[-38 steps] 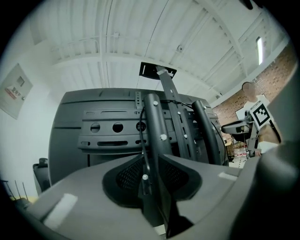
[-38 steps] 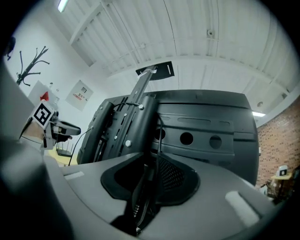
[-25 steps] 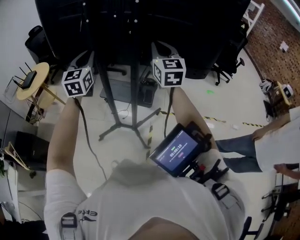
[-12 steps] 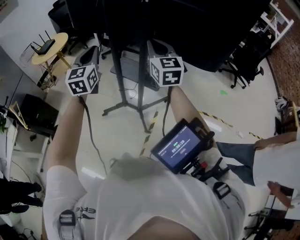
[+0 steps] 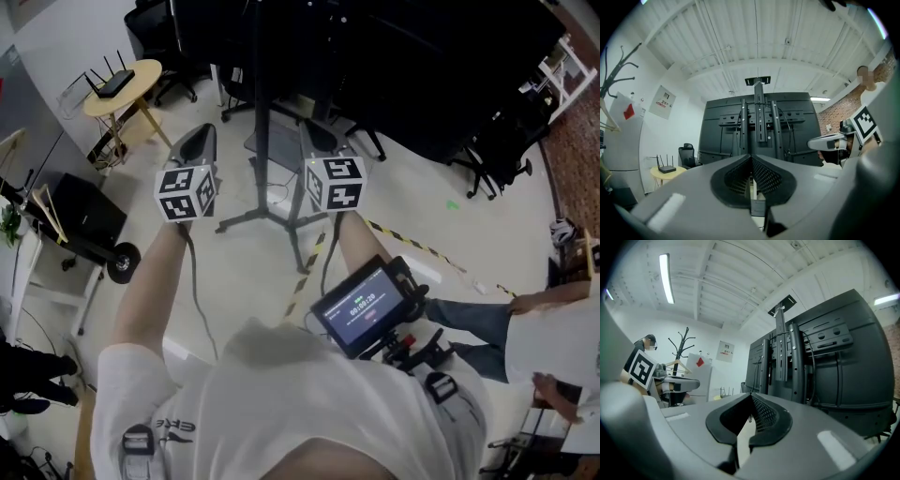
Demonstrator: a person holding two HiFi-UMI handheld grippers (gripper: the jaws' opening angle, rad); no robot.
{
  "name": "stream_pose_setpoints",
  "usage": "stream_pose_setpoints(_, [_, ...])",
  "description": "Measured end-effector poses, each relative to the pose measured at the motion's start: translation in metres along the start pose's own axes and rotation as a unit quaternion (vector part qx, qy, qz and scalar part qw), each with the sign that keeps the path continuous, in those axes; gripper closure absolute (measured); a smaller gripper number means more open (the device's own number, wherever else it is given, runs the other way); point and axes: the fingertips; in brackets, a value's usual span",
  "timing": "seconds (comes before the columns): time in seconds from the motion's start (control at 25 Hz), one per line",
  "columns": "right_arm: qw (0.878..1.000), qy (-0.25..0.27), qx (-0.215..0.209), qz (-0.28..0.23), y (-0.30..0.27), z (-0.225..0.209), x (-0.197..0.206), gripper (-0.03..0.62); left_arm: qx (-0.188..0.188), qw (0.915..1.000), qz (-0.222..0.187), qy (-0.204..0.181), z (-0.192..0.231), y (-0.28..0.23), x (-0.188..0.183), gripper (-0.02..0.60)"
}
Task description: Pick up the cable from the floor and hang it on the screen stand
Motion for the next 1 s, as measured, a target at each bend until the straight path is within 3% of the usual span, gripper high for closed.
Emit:
stream_pose_setpoints(0.44, [0.999, -0.017, -0.003, 0.043, 0.021, 0.02, 0.043, 0.58, 0.024, 0.9993, 0.03, 0.001, -0.029, 0.013, 0.035, 0.578])
stream_pose_setpoints(0.72, [0.999, -0.017, -0.02, 0.045, 0.035, 0.049, 0.055, 0.582, 0.013, 0.9992, 0.037, 0.001, -0.022, 0.039, 0.052, 0.578])
stream_pose_setpoints(1.0, [0.998, -0.029, -0.022, 0.047, 0.084, 0.046, 0.072, 0.582, 0.01, 0.9993, 0.035, 0.003, -0.067, 0.068, 0.062, 0.578])
Point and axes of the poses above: the fingertips, and each gripper's own axes: y backward along the fingers, z to its left, x out of its underside, and after that the axes turned 7 degrees about x, right-handed
